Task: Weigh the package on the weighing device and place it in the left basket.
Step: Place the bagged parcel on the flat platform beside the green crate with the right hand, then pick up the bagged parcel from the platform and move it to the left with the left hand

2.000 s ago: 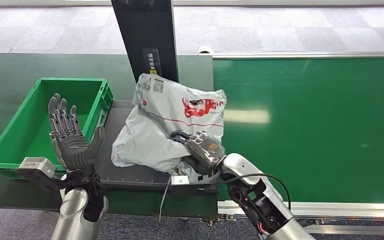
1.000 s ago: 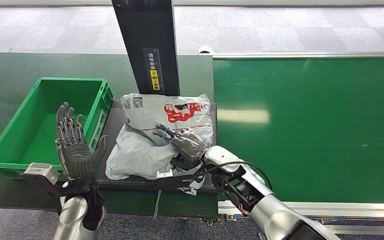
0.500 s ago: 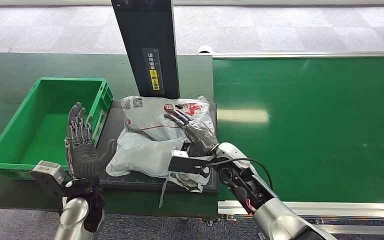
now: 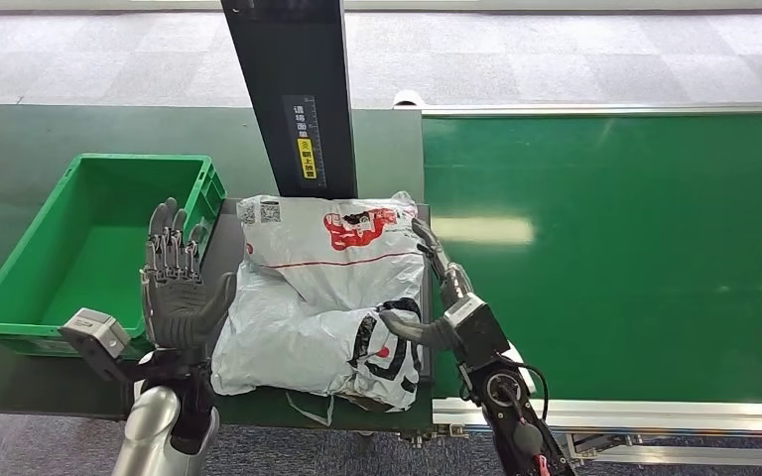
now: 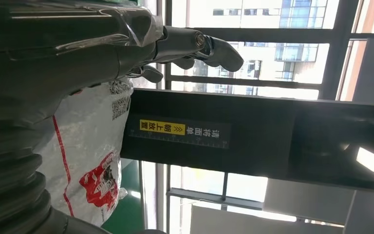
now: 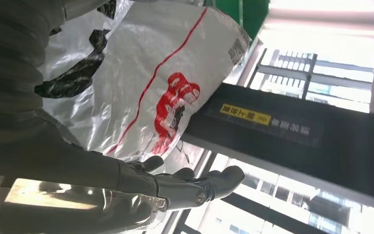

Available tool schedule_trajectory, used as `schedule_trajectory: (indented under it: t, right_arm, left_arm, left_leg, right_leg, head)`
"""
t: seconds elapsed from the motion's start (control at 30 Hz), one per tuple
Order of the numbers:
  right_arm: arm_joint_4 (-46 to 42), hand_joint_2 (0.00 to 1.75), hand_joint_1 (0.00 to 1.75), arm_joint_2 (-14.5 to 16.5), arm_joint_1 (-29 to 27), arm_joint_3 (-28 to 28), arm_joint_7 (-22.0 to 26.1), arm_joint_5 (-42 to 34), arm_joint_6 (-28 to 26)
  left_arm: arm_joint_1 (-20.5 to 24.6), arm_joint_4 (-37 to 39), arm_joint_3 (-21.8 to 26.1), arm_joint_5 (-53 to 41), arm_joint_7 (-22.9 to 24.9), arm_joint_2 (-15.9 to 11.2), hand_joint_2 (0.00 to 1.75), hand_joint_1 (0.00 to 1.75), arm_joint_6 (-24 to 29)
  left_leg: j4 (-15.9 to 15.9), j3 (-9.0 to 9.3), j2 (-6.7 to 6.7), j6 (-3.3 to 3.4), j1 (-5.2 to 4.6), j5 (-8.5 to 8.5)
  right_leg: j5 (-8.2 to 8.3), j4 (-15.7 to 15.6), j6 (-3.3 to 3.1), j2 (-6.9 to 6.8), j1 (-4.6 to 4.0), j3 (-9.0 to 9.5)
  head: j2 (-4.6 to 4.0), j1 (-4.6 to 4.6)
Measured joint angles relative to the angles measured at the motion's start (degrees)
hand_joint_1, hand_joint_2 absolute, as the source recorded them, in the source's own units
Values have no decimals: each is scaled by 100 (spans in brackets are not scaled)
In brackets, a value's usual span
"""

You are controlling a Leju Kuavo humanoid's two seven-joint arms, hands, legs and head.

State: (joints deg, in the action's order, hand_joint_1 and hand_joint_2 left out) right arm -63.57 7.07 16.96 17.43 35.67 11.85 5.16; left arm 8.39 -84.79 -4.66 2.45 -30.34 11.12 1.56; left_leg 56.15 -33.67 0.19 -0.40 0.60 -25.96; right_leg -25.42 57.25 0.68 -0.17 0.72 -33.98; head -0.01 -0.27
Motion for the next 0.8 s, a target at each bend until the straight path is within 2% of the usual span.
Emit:
schedule_trajectory:
  t: [0.2, 0.4, 0.57, 0.63, 0.8]
  right_arm:
    - [-693, 175, 0, 85, -485, -667, -51, -228, 163]
    - [-1159, 175, 0, 224, -812, -1163, -189, -218, -402]
    - [-1419, 175, 0, 291, -948, -1403, -210, -253, -502]
    - [-1508, 175, 0, 326, -993, -1472, -210, -258, -552]
    - [-1681, 175, 0, 398, -1041, -1620, -251, -150, -606]
  left_arm:
    - [84, 130, -52, -148, 286, 78, 175, 0, -358]
    - [84, 265, -157, -192, 346, 109, 175, 0, -781]
    - [92, 368, -229, -316, 350, 114, 175, 0, -885]
    - [125, 422, -324, -679, 379, 97, 175, 0, -961]
    - [380, 786, -850, -2302, 574, 9, 175, 0, -1147]
  left_leg:
    - [0, 3, 7, 0, 0, 0]
    - [0, 1, 9, -1, 0, -2]
    - [0, 4, 15, -2, 0, -2]
    - [0, 4, 14, -2, 0, -2]
    - [0, 4, 15, -2, -1, -2]
  right_leg:
    - [0, 0, 0, 1, 0, 1]
    - [0, -1, -1, 4, 0, -2]
    - [0, -1, -1, 12, 0, -2]
    - [0, -1, -1, 10, 0, -2]
    - [1, -1, -1, 11, 1, 0]
  head:
    - [0, -1]
    - [0, -1]
    - [0, -1]
    - [0, -1]
    - [-1, -1]
